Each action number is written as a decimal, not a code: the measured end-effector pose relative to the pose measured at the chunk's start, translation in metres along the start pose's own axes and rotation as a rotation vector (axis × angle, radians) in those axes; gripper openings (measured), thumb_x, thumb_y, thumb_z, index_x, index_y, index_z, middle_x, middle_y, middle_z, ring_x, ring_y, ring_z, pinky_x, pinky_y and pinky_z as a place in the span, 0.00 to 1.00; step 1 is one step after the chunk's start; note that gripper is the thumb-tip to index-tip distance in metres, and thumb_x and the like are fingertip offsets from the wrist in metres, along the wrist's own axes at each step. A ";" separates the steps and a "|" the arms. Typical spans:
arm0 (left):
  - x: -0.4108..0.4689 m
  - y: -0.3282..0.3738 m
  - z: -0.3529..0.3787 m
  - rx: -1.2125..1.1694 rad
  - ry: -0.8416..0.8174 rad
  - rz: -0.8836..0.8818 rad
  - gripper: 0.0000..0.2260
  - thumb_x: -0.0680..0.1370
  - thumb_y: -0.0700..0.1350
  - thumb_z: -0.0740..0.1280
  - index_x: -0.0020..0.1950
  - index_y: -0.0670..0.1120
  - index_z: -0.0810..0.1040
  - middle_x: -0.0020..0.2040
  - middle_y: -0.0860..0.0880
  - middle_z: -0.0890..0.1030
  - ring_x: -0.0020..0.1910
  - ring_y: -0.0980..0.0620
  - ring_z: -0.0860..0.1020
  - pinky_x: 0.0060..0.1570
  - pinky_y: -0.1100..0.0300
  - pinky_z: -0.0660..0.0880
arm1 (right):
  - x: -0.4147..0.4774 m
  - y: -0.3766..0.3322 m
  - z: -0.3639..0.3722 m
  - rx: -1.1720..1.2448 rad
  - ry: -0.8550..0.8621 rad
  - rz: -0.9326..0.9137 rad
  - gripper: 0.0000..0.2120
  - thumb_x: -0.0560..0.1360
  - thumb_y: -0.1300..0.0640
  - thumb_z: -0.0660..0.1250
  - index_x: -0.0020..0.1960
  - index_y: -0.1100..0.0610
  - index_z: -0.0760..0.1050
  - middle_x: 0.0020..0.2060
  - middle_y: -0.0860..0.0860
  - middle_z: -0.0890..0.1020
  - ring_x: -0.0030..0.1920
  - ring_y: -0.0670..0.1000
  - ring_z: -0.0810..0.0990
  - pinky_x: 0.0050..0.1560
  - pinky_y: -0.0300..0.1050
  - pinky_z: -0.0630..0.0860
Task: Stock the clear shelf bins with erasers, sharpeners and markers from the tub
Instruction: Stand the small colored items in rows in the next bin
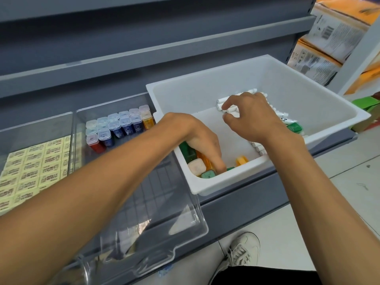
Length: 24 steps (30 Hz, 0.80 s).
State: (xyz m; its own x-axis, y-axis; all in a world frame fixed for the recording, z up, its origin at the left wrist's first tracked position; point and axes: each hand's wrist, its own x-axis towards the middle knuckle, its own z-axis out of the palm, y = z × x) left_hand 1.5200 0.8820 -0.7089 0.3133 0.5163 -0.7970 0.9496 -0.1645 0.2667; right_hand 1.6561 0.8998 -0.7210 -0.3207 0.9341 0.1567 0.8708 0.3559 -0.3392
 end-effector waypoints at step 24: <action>-0.014 -0.007 0.007 0.041 0.535 0.401 0.08 0.72 0.53 0.74 0.39 0.49 0.82 0.36 0.52 0.83 0.37 0.55 0.81 0.41 0.56 0.80 | 0.003 0.003 0.002 0.109 0.035 0.026 0.14 0.78 0.51 0.64 0.62 0.51 0.77 0.61 0.55 0.79 0.62 0.58 0.73 0.62 0.54 0.73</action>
State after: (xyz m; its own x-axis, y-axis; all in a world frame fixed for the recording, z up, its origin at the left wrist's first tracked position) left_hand 1.5089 0.8702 -0.7031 0.6057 0.7522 -0.2593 0.7631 -0.4570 0.4570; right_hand 1.6569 0.9037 -0.7230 -0.2838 0.9421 0.1787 0.8324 0.3345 -0.4418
